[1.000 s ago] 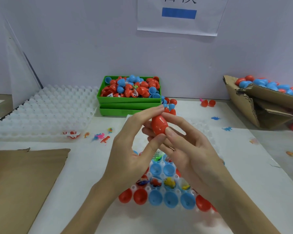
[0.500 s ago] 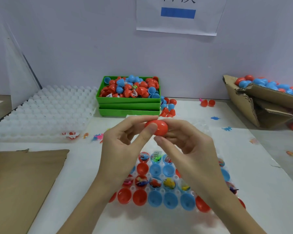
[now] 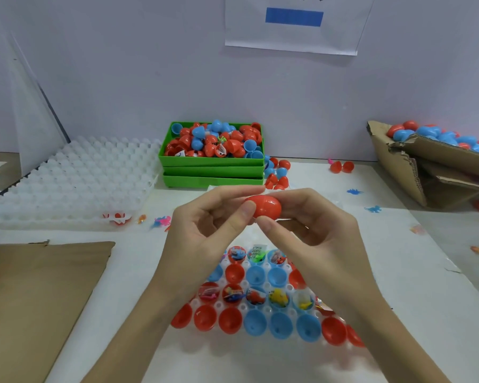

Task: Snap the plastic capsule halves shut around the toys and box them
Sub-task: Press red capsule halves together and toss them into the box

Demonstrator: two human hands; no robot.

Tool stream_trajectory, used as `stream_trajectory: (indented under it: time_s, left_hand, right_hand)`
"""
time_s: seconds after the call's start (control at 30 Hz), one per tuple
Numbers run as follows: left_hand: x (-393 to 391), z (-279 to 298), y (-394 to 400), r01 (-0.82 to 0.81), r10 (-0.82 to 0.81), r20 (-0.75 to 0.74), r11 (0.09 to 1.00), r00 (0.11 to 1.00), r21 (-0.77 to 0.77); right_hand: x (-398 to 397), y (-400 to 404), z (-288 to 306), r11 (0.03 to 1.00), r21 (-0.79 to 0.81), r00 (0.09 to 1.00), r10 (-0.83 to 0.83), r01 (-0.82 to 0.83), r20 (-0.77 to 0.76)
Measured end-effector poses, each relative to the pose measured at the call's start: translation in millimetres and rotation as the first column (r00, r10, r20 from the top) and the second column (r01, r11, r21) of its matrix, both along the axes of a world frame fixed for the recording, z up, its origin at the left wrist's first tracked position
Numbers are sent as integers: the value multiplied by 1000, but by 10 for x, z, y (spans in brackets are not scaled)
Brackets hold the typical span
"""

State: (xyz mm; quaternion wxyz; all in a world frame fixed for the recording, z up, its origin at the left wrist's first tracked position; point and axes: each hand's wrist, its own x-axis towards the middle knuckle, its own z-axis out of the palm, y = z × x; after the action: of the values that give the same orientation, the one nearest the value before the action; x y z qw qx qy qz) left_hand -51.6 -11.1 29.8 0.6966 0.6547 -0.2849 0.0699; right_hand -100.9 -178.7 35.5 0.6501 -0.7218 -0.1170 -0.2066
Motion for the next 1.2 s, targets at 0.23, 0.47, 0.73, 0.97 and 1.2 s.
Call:
stream_trajectory:
  time_s: [0.23, 0.47, 0.73, 0.97, 1.2]
  left_hand:
    - [-34, -6, -2, -90, 89, 58, 996, 994, 13]
    - [-51, 11, -18, -132, 131, 83, 991, 988, 12]
    - [-50, -5, -14, -140, 135, 117, 989, 984, 38]
    - [-45, -42, -34, -155, 150, 92, 987, 984, 51]
    - [-64, -112, -135, -97, 100, -52, 994, 994, 59]
  right_hand:
    - [-16, -35, 49, 994, 86, 994, 74, -67, -84]
    - [-19, -47, 50, 992, 117, 990, 63, -49, -124]
    - [-24, -94, 95, 997, 12, 989, 72, -71, -127]
    - [-17, -128, 99, 996, -28, 990, 80, -84, -120]
    - [44, -106, -41, 966, -226, 992, -118, 127, 53]
